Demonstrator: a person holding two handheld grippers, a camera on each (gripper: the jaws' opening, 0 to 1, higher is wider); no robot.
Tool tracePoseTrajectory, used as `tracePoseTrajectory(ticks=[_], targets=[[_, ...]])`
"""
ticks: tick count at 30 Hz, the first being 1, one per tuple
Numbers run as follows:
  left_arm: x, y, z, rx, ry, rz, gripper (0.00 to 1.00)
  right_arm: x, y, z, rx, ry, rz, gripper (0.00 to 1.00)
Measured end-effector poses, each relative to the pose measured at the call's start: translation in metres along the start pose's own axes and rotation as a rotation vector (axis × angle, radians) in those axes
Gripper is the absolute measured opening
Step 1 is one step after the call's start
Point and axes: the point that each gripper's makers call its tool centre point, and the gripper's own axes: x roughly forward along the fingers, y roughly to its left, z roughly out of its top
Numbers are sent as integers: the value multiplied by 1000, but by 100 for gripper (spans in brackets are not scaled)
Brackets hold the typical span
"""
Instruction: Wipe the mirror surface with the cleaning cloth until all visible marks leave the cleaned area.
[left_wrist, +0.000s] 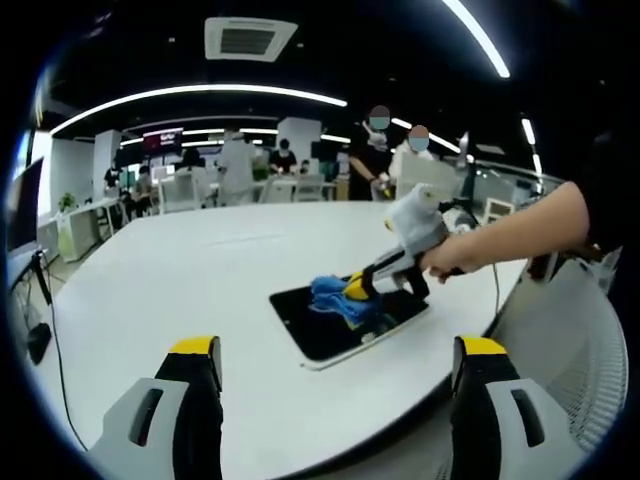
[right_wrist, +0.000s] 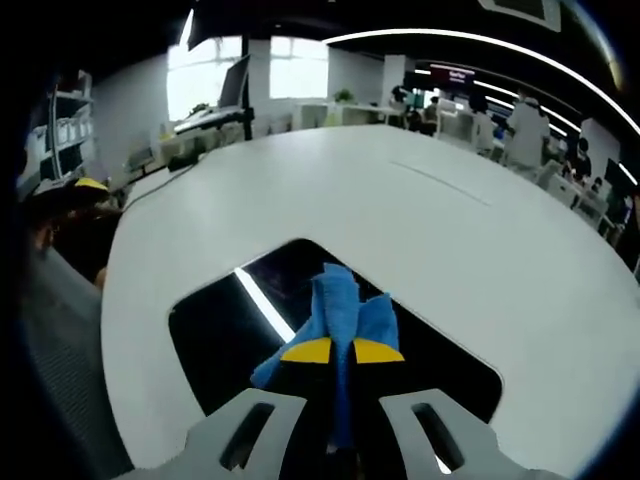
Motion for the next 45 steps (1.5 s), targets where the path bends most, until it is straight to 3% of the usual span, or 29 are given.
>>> tracePoseTrajectory(ticks=[23, 45], targets=[[6, -4, 9, -22, -45, 12, 95, 24, -35, 16, 14, -17, -39, 0], [6, -4, 7, -28, -28, 11, 94, 24, -33, 19, 21, -31, -30, 0]])
